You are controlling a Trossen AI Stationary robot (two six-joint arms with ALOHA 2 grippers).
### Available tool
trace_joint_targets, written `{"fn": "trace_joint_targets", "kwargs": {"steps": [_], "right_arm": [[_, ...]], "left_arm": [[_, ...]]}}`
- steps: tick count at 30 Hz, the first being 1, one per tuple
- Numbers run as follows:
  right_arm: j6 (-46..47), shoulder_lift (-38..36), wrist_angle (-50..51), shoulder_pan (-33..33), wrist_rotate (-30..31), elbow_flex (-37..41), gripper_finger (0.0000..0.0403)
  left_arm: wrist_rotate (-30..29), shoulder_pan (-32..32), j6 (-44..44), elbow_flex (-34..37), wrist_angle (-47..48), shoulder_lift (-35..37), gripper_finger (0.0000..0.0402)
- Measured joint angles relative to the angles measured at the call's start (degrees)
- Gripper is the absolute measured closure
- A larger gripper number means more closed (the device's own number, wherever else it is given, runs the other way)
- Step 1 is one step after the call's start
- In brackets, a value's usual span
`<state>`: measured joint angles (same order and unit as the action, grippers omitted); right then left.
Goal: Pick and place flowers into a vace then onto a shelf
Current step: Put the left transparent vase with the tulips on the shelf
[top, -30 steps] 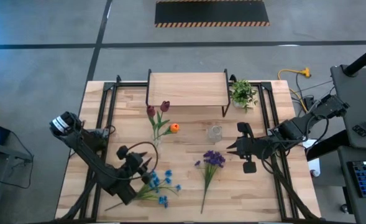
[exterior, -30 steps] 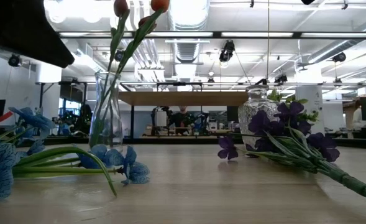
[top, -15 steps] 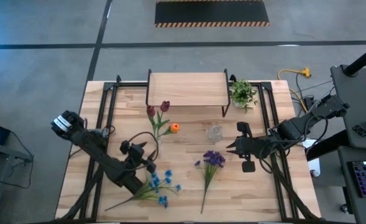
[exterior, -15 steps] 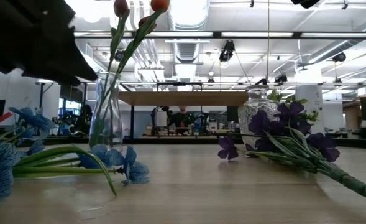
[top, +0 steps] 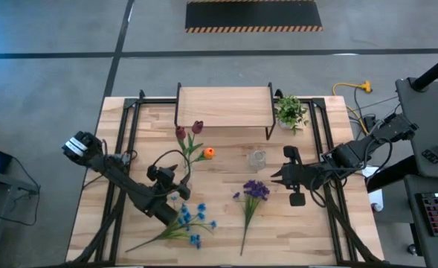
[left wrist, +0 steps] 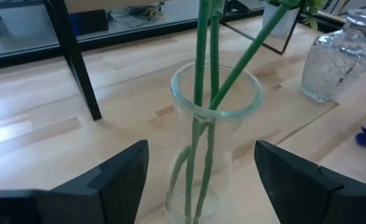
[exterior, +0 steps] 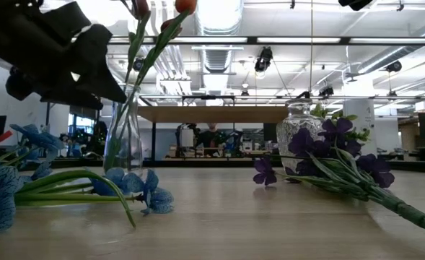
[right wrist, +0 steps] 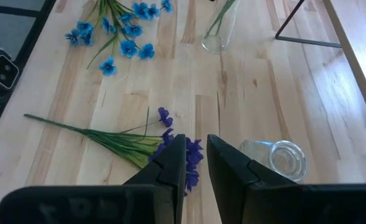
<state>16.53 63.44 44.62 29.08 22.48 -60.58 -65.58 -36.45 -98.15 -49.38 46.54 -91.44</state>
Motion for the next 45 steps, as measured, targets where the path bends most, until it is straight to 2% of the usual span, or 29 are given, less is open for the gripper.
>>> {"fn": "trace_joint_targets", "kwargs": {"steps": [21,25,32,45], "right_arm": [[0.0,0.0,-0.2,0.0,-0.1,0.9,0.0346],[0.0,0.0,-0.3,0.0,-0.1,1.3,0.0346],[0.2,0.0,-0.4,0.0,-0.3,1.9,0.0346],[1.1,0.0,-0.4,0.0,-1.6,1.9,0.0346]], "left_arm": [[-0.9,4.2,1.6,0.3,-1.8,0.0,0.0125],[-0.9,4.3,4.6,0.8,-5.4,0.0,0.0125],[-0.7,5.4,13.4,4.4,-19.1,0.0,0.0125],[-0.7,7.5,15.1,4.5,-19.1,0.0,0.0125]]}}
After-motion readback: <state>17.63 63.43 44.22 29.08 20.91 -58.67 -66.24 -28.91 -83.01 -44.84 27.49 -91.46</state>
